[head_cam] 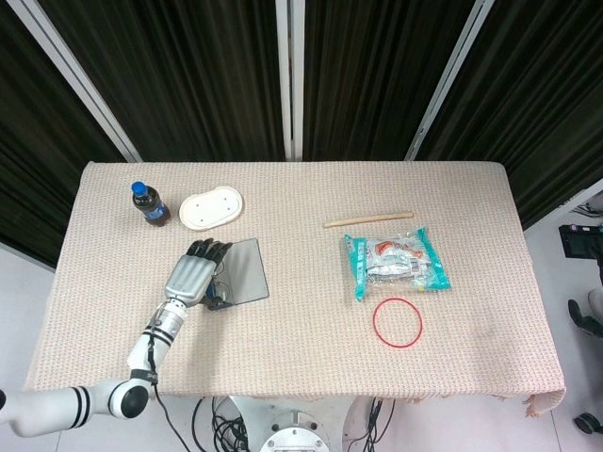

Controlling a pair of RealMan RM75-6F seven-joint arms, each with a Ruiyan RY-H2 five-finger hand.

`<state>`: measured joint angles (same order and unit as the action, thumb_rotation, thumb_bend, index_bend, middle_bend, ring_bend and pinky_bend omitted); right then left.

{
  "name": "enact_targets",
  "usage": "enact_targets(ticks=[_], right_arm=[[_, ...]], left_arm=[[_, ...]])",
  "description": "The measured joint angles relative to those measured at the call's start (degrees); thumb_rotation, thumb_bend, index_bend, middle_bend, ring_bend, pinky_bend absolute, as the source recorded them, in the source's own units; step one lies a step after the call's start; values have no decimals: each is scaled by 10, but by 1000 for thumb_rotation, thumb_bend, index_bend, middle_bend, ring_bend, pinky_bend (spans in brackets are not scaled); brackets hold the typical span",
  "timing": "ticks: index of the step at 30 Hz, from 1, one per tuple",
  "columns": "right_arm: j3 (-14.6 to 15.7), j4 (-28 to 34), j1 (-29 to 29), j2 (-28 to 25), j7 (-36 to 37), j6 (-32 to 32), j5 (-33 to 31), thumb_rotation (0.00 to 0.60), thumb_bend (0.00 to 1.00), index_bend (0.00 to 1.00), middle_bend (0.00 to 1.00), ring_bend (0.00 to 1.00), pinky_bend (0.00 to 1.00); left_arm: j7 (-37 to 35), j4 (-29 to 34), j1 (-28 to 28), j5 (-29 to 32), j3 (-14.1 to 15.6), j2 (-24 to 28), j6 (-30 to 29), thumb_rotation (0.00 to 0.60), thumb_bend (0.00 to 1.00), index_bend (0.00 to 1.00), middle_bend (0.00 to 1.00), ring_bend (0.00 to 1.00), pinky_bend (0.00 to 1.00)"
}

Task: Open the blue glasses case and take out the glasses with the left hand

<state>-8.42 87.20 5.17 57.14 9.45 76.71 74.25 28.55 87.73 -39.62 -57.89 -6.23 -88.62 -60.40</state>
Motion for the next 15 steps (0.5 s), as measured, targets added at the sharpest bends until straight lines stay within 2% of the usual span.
enact_targets(ticks=[10, 15], right_arm=[[0, 17, 2, -3, -20, 6, 3, 600, 315, 0, 0, 0, 0], [0, 24, 3, -3, -29, 7, 3, 600, 315, 0, 0, 0, 0]], left_arm=[[7, 11, 16, 16, 10, 51, 3, 600, 95, 38, 67, 0, 80], [-5, 1, 23, 14, 10, 56, 1, 600, 95, 37, 67, 0, 78]])
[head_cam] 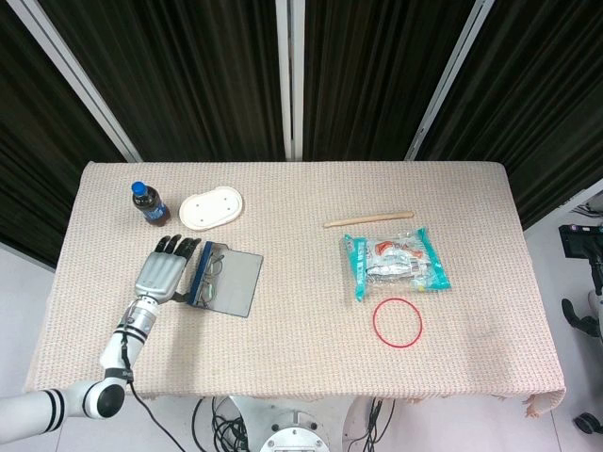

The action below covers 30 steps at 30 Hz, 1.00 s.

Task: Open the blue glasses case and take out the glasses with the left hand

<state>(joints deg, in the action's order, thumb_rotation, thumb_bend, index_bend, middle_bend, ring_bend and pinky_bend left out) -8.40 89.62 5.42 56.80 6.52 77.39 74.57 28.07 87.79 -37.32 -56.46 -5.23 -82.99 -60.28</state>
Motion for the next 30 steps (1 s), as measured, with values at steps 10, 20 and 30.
enact_targets(ticks=[10, 20, 30], right_arm=[[-1, 1, 0, 1, -3, -2, -8, 600, 317, 0, 0, 0, 0], [-2, -5, 3, 4, 4, -7, -9, 600, 317, 0, 0, 0, 0], [-5, -10, -4, -3, 22, 1, -12, 600, 317, 0, 0, 0, 0]], left_arm=[[-76, 29, 17, -2, -28, 15, -8, 600, 93, 37, 68, 0, 81], [-67, 57, 13, -17, -23, -16, -7, 600, 93, 37, 68, 0, 79], [-57, 23, 13, -23, -12, -73, -14, 600, 91, 37, 68, 0, 73]])
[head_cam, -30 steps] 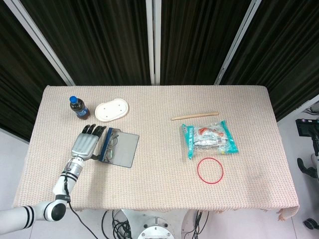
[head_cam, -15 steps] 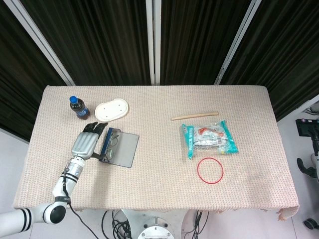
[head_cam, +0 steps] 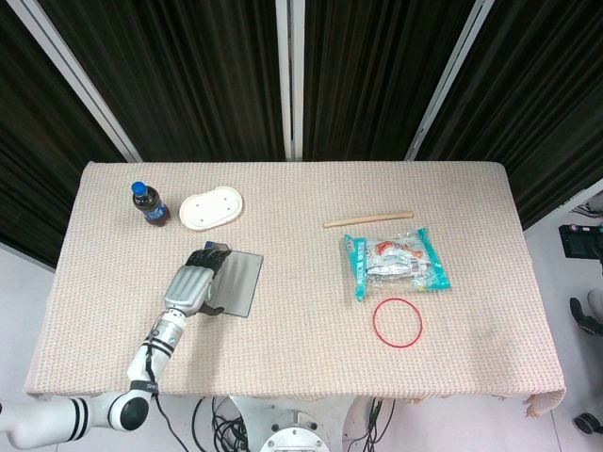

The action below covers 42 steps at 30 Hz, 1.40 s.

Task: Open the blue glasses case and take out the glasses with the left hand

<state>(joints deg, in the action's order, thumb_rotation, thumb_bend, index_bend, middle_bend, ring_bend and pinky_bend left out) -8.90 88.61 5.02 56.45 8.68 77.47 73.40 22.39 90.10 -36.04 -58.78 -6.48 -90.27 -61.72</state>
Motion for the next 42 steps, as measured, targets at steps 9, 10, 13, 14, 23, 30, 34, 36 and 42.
enact_targets(ticks=[9, 10, 13, 14, 23, 30, 34, 36, 42], right_arm=[[1, -2, -1, 1, 2, -1, 1, 600, 318, 0, 0, 0, 0], [1, -2, -1, 1, 1, 0, 1, 600, 317, 0, 0, 0, 0], [1, -1, -2, 0, 0, 1, 1, 600, 317, 0, 0, 0, 0], [2, 0, -2, 0, -1, 1, 2, 600, 317, 0, 0, 0, 0], [2, 7, -4, -2, -7, 6, 2, 600, 317, 0, 0, 0, 0], [2, 13, -4, -3, -14, 6, 2, 600, 317, 0, 0, 0, 0], [2, 16, -3, -3, -18, 6, 2, 600, 317, 0, 0, 0, 0], [2, 17, -3, -4, -20, 6, 2, 600, 317, 0, 0, 0, 0], [1, 21, -3, -5, -23, 7, 0, 600, 317, 0, 0, 0, 0]], left_arm=[[-7, -32, 11, -10, 5, -14, -6, 600, 92, 37, 68, 0, 73], [-9, -34, 12, -11, 5, -14, -6, 600, 92, 37, 68, 0, 72], [-10, -39, 15, -13, 5, -14, -6, 600, 92, 37, 68, 0, 72], [-11, -40, 15, -14, 6, -14, -5, 600, 92, 36, 67, 0, 72], [-25, -57, 24, -17, 3, -13, -4, 600, 92, 34, 67, 0, 72], [-31, -74, 30, -11, -2, -11, -2, 600, 114, 34, 66, 0, 71], [-34, -86, 32, -4, -6, -9, 4, 600, 135, 34, 67, 0, 71], [-36, -92, 33, -1, -9, -9, 7, 600, 151, 34, 67, 0, 71], [-44, -108, 30, 6, -21, -10, 17, 600, 185, 34, 67, 0, 71]])
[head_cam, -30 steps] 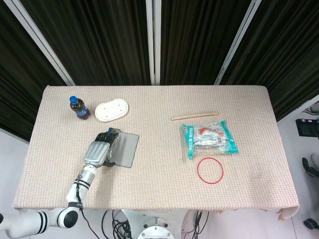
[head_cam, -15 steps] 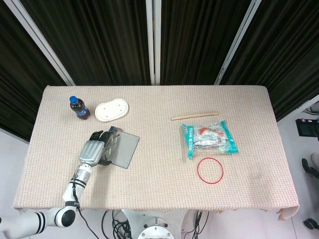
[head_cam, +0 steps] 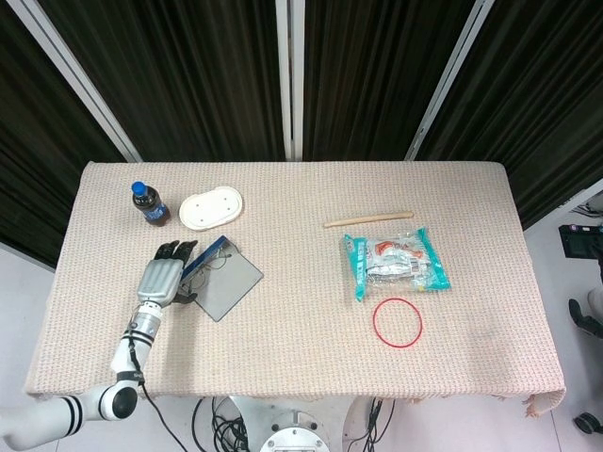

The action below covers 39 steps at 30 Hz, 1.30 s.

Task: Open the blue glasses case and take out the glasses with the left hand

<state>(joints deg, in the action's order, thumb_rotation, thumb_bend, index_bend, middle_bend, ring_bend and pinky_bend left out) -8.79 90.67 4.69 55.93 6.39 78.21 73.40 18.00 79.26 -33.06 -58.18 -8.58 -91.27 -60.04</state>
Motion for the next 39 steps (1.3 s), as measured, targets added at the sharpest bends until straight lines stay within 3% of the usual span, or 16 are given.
enact_targets(ticks=[29, 34, 39], right_arm=[[-1, 8, -2, -4, -9, 1, -6, 600, 317, 0, 0, 0, 0], [0, 10, -2, -5, -12, 2, -7, 600, 317, 0, 0, 0, 0], [0, 11, -2, -5, -13, 3, -5, 600, 317, 0, 0, 0, 0]], left_arm=[[-3, -59, -15, 32, -12, 17, 55, 600, 221, 34, 76, 0, 69], [-25, -23, -13, 22, -17, 31, 58, 600, 241, 46, 83, 0, 70], [-40, 42, -18, 7, -29, 56, 56, 600, 263, 134, 105, 0, 92]])
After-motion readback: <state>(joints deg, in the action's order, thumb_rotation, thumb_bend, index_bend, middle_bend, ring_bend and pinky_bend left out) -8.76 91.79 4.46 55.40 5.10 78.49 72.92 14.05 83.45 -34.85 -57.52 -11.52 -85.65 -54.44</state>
